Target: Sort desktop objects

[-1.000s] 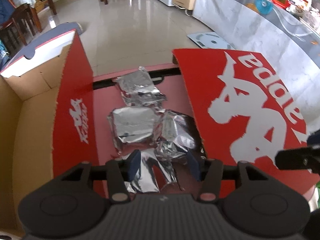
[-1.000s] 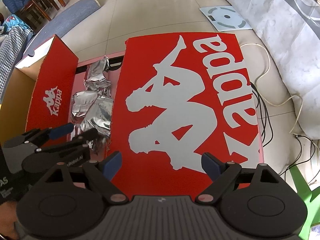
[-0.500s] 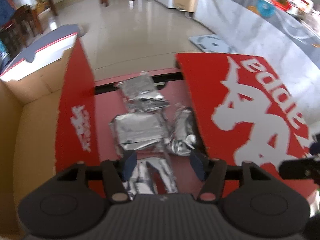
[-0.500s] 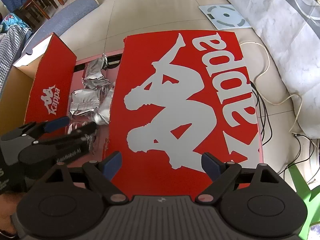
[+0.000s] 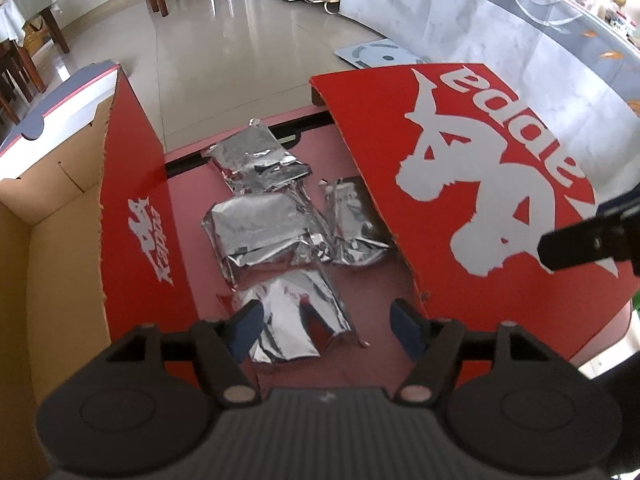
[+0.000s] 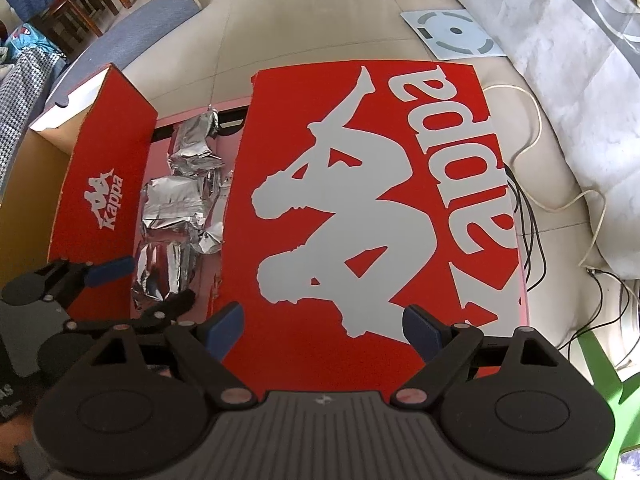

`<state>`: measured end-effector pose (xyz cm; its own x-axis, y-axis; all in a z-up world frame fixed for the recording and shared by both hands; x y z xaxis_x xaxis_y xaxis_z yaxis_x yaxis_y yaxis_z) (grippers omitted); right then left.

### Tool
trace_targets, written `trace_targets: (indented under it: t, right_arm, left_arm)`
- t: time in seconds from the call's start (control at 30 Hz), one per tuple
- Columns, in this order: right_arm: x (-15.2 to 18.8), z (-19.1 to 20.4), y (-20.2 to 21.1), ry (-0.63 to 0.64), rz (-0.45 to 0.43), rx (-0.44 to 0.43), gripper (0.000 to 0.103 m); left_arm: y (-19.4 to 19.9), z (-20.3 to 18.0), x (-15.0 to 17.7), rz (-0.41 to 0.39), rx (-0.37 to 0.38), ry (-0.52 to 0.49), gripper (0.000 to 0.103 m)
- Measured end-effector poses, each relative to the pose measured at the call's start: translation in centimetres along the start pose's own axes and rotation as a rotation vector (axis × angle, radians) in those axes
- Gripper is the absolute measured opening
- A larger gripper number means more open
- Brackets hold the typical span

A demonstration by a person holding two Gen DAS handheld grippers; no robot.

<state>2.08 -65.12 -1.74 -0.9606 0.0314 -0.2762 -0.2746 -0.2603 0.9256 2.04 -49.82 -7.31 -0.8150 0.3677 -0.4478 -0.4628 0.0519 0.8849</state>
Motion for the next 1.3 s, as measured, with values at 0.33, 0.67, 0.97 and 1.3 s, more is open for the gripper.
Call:
trace_targets:
  t: [0.33, 0.67, 0.97, 1.3]
  right_arm:
    - [0.0, -0.2, 0.1, -0.008, 0.001, 0.001, 0.086]
    - [0.0, 0.0, 0.0, 0.0, 0.009, 0.009, 0.086]
    - [-0.2, 0.3, -0.4, 0.007, 0.014, 0.016, 0.086]
    - [0.3, 0.3, -1.7, 0.026, 0.06, 0.052, 0.086]
  left_arm:
    - [-1.3, -0.6, 1.1, 0.025, -0.07, 0.124, 0.075]
    - [-1.7, -0.5, 1.0, 0.011, -0.065, 0.198, 0.081]
    - [-0.7, -1.2, 2.1, 0.051, 0.023, 0.176, 0.08]
    - [0.0, -0.6, 2.2, 0.02, 0.011, 0.125, 0.079]
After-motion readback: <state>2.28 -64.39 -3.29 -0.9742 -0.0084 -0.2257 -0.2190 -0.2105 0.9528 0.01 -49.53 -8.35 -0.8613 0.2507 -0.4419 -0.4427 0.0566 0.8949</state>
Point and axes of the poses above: each gripper's, at about its wrist camera, not at the fingertips, and y roughly against the way its jaws point, z to its left, x to its underside, the point moved 5 cm from there along -y, roughly the way its jaws point, and after that the axes turned 7 degrees about -x, right-handed, at the moved point
